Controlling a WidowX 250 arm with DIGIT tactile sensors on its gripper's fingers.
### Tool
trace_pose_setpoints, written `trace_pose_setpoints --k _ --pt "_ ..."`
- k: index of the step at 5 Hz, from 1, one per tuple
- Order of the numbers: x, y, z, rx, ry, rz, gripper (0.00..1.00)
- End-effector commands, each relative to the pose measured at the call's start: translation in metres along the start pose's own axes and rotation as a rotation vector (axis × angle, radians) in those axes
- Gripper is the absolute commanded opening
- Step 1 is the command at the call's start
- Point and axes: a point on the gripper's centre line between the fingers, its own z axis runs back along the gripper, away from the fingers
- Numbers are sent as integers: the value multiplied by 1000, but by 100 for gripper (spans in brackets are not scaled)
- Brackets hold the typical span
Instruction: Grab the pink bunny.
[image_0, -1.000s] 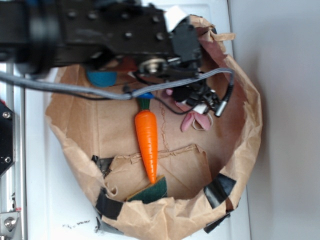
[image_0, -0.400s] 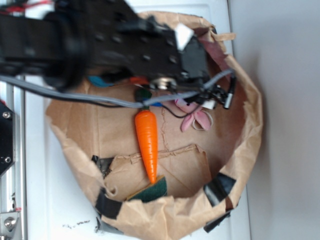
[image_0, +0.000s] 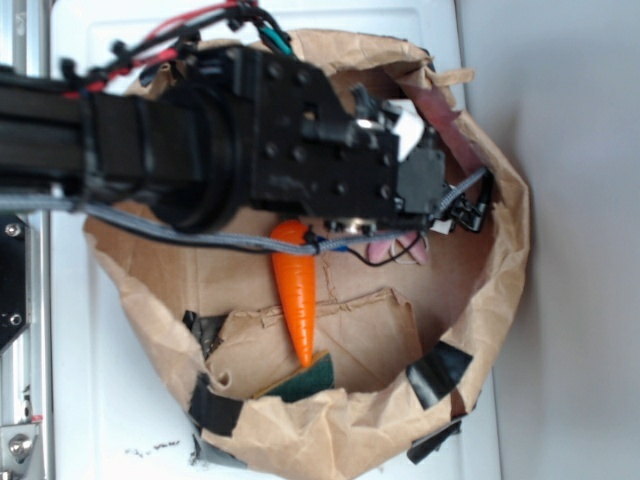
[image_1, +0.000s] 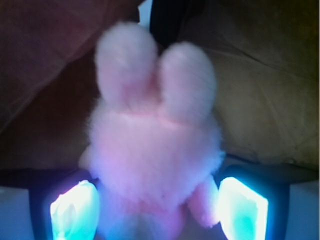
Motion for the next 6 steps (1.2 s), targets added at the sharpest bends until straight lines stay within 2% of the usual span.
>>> trace_pose_setpoints --k 1,3,4,5,6 --pt "-2 0 13 -53 -1 -84 0" --pt "-2 2 14 -65 -5 -91 0" --pt "-3 5 14 -96 -11 -109 0" --pt "2 7 36 -110 54 -166 0" --pt "17 21 86 -115 208 -225 0"
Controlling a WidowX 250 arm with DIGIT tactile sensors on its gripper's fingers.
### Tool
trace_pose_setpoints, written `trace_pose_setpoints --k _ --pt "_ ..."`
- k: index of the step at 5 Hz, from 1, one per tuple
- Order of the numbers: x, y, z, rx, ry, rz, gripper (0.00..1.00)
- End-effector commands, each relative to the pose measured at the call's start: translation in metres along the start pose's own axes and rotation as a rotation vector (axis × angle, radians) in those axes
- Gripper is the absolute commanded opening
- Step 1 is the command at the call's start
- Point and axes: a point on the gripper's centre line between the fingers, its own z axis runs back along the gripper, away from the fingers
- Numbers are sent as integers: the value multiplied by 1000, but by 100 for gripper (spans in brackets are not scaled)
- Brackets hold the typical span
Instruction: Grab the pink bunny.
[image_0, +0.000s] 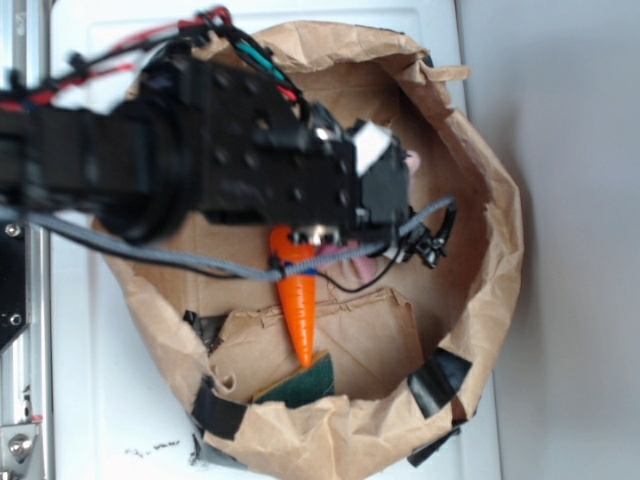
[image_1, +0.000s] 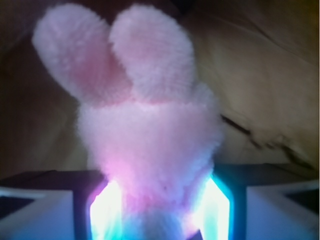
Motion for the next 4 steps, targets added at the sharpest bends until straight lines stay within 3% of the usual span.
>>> trace_pose_setpoints --k 1,3,4 --pt "34 24 114 -79 173 -87 0" --pt "25 30 127 -61 200 -320 0" --pt "14 32 131 -70 130 -506 0"
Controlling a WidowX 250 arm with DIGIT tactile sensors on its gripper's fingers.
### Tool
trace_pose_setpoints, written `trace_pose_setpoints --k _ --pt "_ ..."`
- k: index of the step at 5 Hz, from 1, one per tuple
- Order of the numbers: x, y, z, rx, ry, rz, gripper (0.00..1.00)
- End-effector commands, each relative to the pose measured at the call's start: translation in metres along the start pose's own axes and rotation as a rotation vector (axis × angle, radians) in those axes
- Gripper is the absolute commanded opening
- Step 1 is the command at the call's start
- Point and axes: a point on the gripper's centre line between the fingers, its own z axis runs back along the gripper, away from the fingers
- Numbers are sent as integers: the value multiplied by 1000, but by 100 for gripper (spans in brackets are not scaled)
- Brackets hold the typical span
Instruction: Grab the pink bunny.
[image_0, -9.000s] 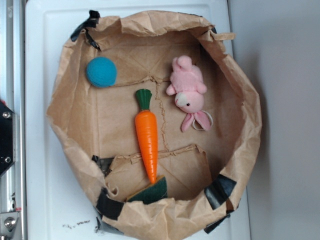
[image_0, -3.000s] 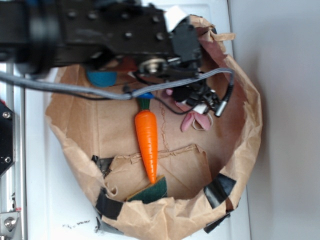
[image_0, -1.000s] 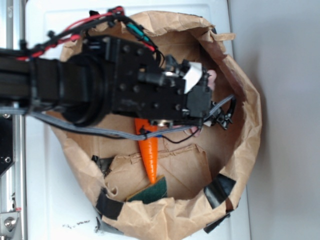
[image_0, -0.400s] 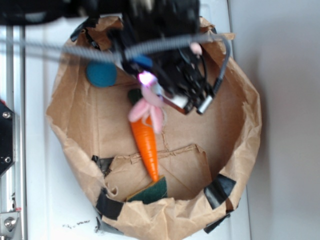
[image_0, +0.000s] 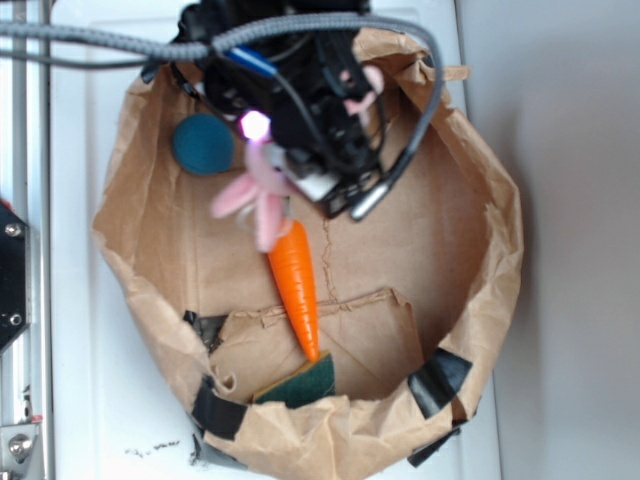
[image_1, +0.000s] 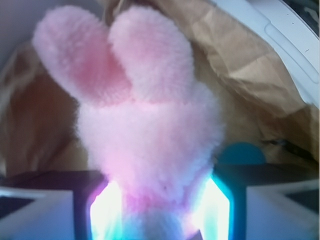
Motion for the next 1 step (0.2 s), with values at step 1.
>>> trace_pose_setpoints --k 1 --pt "-19 2 17 41 -216 -310 0"
